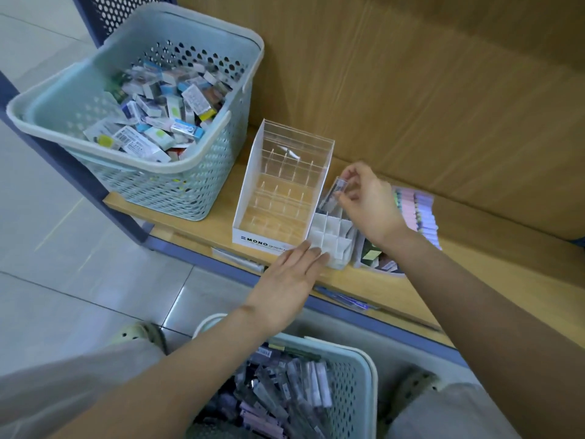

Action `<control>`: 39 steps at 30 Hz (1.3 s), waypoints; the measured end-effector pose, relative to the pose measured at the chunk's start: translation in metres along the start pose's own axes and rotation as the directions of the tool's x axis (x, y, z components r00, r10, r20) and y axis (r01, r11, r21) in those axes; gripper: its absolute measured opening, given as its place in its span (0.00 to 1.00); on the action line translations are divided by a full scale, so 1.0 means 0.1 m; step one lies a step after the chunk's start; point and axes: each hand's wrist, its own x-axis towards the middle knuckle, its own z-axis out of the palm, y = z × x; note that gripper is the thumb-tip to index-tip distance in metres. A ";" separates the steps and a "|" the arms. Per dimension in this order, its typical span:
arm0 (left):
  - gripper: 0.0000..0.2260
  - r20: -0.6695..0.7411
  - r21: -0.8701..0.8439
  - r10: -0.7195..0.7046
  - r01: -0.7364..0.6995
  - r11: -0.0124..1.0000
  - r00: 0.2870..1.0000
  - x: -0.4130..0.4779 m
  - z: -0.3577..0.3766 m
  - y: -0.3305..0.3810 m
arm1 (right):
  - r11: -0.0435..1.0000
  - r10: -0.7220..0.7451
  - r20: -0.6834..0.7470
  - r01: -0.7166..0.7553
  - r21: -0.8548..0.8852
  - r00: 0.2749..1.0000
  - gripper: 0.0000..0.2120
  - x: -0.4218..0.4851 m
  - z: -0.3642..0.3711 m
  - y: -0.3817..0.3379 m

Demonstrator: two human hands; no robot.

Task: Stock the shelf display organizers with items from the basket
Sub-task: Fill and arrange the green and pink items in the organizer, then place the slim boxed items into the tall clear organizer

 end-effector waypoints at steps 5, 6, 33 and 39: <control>0.37 0.040 -0.002 0.011 -0.011 1.000 0.999 -0.02 -0.02 -0.01 | 0.996 -0.044 0.024 0.046 -0.082 0.999 0.07 0.00 0.13 0.09; 0.37 0.032 0.003 0.018 -0.018 1.000 0.999 -0.01 -0.01 -0.01 | 0.991 -0.075 0.017 0.076 -0.114 0.997 0.06 -0.01 0.15 0.12; 0.23 0.164 0.038 -0.031 0.025 0.999 0.986 -1.26 0.18 0.02 | 0.865 -0.339 0.217 0.394 -0.310 0.916 0.24 -2.08 0.66 0.21; 0.17 0.549 -0.127 -0.194 0.310 0.942 0.813 -1.70 0.61 -0.03 | 0.981 0.155 0.563 -0.058 -0.186 0.811 0.18 -2.50 1.35 0.54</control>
